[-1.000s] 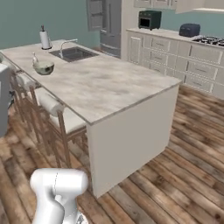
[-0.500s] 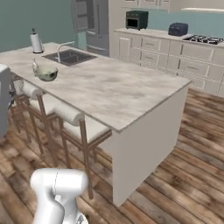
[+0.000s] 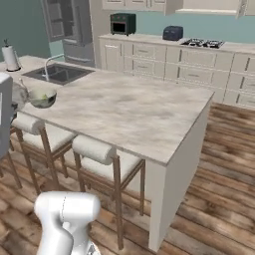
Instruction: There is a bowl on the dining counter. Grab a lemon wedge from the fridge and place it in the bowl. Then get the liquor bottle and glass cup from the cabinet and place them next to the bowl.
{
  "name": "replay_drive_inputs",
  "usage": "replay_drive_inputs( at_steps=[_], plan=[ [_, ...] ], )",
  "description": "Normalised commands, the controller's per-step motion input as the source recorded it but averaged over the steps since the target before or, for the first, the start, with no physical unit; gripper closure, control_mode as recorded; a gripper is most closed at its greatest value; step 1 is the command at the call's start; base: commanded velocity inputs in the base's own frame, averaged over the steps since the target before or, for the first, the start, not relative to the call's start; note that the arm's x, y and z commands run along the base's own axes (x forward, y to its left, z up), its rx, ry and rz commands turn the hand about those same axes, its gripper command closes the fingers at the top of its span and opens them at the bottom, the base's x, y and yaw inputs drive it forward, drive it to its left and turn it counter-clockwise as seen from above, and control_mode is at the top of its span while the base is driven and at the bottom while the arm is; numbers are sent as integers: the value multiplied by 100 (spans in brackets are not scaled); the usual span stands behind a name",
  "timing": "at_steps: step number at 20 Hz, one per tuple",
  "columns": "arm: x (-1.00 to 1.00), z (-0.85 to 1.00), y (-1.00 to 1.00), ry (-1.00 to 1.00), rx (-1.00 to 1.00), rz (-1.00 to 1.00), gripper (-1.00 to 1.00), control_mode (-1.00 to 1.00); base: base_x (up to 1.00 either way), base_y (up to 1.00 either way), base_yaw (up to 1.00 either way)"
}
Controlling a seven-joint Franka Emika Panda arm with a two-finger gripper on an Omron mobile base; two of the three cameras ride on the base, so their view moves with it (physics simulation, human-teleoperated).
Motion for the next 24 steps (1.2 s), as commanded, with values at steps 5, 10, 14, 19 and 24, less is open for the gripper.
replay_drive_inputs(
  at_steps=[5, 10, 14, 19, 24],
  plan=[
    [0, 0, 0, 0, 0, 0, 100, 100, 24, 100, -32],
    [0, 0, 0, 0, 0, 0, 100, 100, 49, 100, -32],
    [0, 0, 0, 0, 0, 0, 100, 100, 65, 100, -33],
    [0, 0, 0, 0, 0, 0, 100, 100, 67, 100, -34],
    [0, 0, 0, 0, 0, 0, 100, 100, 73, 93, -28]
  ],
)
